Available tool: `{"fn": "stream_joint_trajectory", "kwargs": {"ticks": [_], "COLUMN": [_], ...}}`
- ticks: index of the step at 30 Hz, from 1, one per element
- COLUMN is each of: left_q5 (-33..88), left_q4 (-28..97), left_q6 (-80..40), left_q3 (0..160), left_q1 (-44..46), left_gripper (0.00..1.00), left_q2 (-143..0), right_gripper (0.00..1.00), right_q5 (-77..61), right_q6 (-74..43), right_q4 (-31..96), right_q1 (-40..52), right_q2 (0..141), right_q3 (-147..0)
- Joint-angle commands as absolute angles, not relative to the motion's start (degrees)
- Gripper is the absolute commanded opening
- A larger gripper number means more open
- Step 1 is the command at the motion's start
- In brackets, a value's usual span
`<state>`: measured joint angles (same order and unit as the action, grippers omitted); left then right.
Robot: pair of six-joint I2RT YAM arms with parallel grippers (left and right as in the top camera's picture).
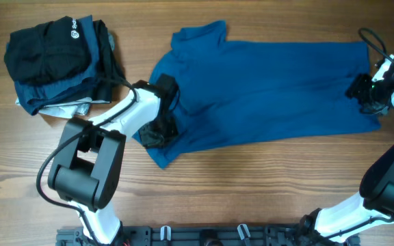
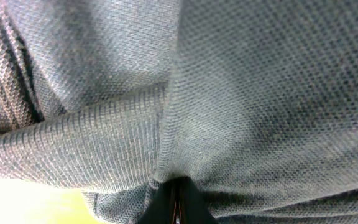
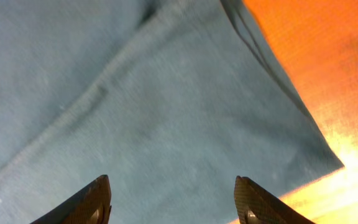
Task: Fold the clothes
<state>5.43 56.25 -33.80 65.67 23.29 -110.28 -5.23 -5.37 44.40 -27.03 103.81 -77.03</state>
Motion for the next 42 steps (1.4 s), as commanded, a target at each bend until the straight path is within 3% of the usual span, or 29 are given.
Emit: {"fn": "stream_joint_trajectory", "kwargs": {"ticks": [1,4,8,11,12,15,21,26,42], "left_q5": [6.35,4.34,-3.70,-5.02,-4.99,-3.18,7.29,7.46,7.70], "left_q4": [58.04,58.19,49.89,36.58,32.32,23.79,37.10,46.48,43.77], "left_q6": [-35.20,-34.79,-34.76,-27.66,-25.23,-19.73,-17.67,-14.11,-14.11], "left_q3": [61.43,67.66,73.08,73.08,73.08,73.71,95.57,111.20,111.66], "left_q1": [24.84,24.73,24.75,24.36,24.01,21.71,13.04,12.47,13.65], "left_gripper": [0.04,0.06,0.30,0.27,0.29,0.37,0.37,0.37,0.37], "left_q2": [-110.34,-102.24,-94.61,-93.95,-94.72,-97.93,-109.97,-120.81,-133.27], "right_gripper": [0.63,0.58,0.48,0.47,0.48,0.68,0.71,0.71,0.70], "right_q5": [-8.03,-7.99,-8.03,-8.01,-8.01,-8.27,-8.78,-9.30,-5.63], "right_q6": [-2.37,-2.26,-1.45,0.14,0.51,0.47,1.30,2.00,9.43], "right_q4": [41.15,35.00,28.69,23.31,20.97,17.96,30.96,39.11,31.68], "right_q1": [-27.00,-27.00,-27.00,-26.94,-26.96,-26.96,-26.96,-26.96,-26.85], "right_q2": [102.54,102.76,103.85,106.63,107.46,108.40,108.55,112.29,133.73], "right_q3": [-78.11,-78.11,-77.89,-77.89,-77.89,-78.54,-92.86,-106.10,-106.87]}}
